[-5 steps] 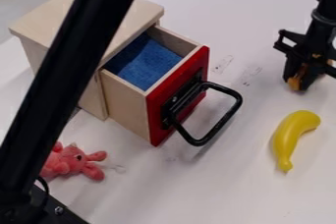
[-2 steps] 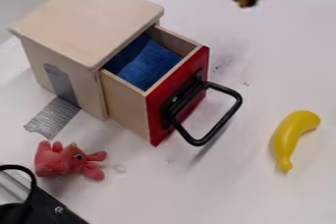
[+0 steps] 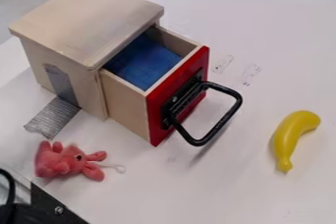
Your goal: Put the chicken thigh to the top of the drawer
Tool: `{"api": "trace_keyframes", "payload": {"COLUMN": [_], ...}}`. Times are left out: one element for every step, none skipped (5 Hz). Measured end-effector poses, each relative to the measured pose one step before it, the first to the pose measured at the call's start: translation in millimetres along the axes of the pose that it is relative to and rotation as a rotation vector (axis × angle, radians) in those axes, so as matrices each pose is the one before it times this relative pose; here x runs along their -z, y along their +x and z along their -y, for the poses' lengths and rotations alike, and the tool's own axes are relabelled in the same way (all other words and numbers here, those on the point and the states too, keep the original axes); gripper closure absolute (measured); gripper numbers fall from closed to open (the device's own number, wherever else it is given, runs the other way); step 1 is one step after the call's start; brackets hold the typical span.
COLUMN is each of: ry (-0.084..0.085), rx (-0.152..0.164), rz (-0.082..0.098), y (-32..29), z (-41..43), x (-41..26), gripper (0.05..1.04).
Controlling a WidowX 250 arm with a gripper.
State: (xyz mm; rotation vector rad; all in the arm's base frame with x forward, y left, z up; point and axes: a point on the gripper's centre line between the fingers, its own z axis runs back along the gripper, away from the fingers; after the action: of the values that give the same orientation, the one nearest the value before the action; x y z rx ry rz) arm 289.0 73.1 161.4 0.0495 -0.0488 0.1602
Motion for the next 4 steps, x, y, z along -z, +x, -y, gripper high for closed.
{"api": "trace_keyframes", "payload": {"ry": [0.0071, -0.0039, -0.0056, 0.0041], "rx": [0.0617, 0.0665, 0.0398, 0.0056], "rz": [0.0006, 0.0117, -0.0231, -0.012], "y": [-19.3, -7.42, -2.49, -1.03], "z": [-28.69, -12.58, -4.52, -2.29], "x": [14.28, 15.43, 14.62, 3.41], "gripper": [0.835, 0.835, 0.835, 0.785]}}
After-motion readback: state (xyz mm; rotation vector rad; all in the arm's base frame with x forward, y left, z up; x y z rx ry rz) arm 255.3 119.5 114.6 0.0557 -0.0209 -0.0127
